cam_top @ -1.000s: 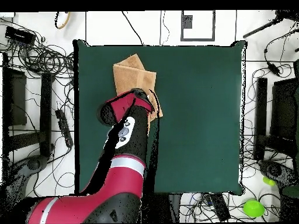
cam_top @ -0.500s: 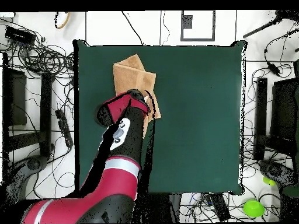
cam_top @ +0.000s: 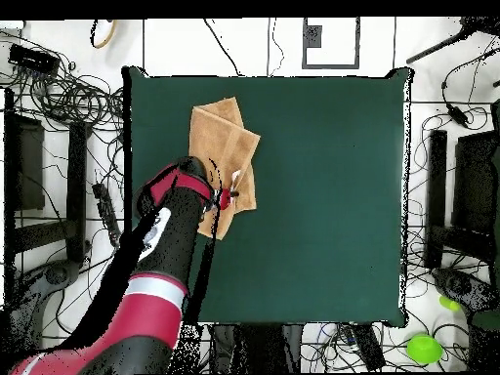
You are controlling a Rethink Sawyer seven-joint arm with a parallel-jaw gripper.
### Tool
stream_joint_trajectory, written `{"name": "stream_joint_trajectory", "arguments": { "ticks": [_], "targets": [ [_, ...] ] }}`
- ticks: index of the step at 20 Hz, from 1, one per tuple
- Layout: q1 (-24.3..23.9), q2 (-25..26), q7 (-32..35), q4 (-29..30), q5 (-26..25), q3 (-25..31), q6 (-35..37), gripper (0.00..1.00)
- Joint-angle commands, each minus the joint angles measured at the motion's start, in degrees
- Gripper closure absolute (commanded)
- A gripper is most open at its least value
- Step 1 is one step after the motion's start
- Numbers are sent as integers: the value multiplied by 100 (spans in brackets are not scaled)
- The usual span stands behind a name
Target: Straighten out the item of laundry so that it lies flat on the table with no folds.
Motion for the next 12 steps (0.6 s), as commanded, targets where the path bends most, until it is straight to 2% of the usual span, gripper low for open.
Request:
{"name": "stream_joint_trajectory", "arguments": {
  "ticks": [1,5,12],
  "targets": [
    [398,395,1305,136,619,521,675,100],
    [373,204,1210,406,665,559,467,100],
    [315,156,1221,643,655,533,44,100]
  ]
}}
